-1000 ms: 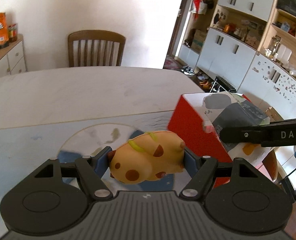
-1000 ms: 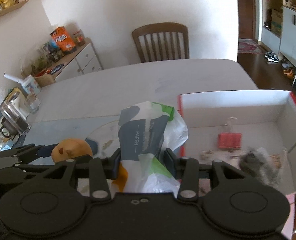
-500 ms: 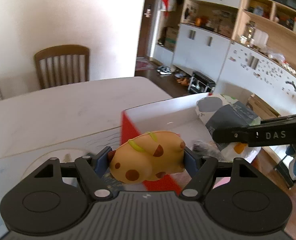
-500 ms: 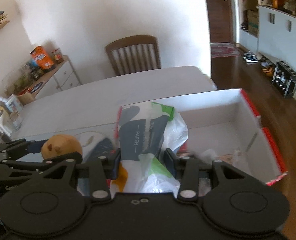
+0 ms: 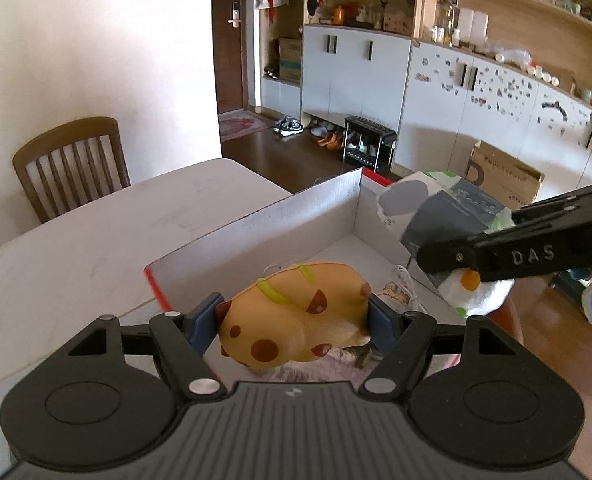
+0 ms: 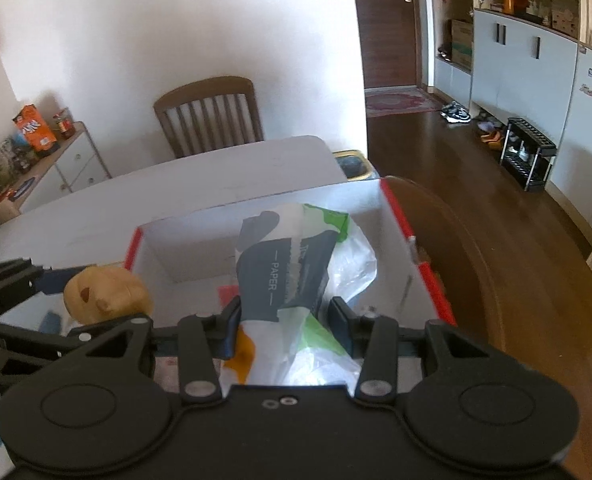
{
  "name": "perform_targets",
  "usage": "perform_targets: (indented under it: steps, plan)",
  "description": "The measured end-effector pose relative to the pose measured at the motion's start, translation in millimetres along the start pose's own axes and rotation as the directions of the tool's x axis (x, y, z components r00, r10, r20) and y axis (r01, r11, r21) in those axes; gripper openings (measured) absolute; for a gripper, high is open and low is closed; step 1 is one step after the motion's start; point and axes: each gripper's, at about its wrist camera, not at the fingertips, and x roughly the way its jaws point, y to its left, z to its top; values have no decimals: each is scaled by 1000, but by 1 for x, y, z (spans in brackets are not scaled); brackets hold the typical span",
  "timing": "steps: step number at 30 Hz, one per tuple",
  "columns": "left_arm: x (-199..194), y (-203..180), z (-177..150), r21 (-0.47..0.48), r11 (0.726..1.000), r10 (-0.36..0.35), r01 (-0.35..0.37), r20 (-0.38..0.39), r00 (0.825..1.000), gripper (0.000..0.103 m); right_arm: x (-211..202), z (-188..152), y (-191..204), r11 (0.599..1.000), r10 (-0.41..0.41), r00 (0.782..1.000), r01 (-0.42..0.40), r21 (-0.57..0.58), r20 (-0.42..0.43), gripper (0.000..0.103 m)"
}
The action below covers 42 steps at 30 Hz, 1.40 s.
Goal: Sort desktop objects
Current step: 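Carry the yellow toy and white-green bag over the red box, then open the left tool over the box while right tool releases the bag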
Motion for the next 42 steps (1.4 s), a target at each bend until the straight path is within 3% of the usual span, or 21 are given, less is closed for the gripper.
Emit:
perform_targets:
  steps: [10, 17, 22, 29, 38, 42]
  plan:
    - [52, -5, 8, 68, 998, 25, -18, -102, 994, 75, 25, -5, -10, 999, -8, 998, 5, -53, -54, 45]
    - [70, -3, 1, 88, 996, 35, -22, -150, 988, 75, 35, -9, 8, 985, 6, 997, -18, -171, -72, 45]
    - [79, 3, -3, 81, 997, 30, -16, -185, 982, 75, 60, -9, -4, 988, -39, 990, 18, -150, -136, 45]
    - [87, 3, -5, 79, 997, 10, 8, -220, 976, 75, 71, -13, -6, 989, -37, 985, 12, -150, -167, 47]
    - [87, 6, -4, 61, 998, -4, 18, -225, 974, 77, 69, -13, -9, 989, -39, 986, 15, -144, -164, 62]
    - [83, 8, -6, 41, 999, -14, 23, -216, 976, 77, 62, -12, -10, 990, -33, 988, 12, -139, -151, 64]
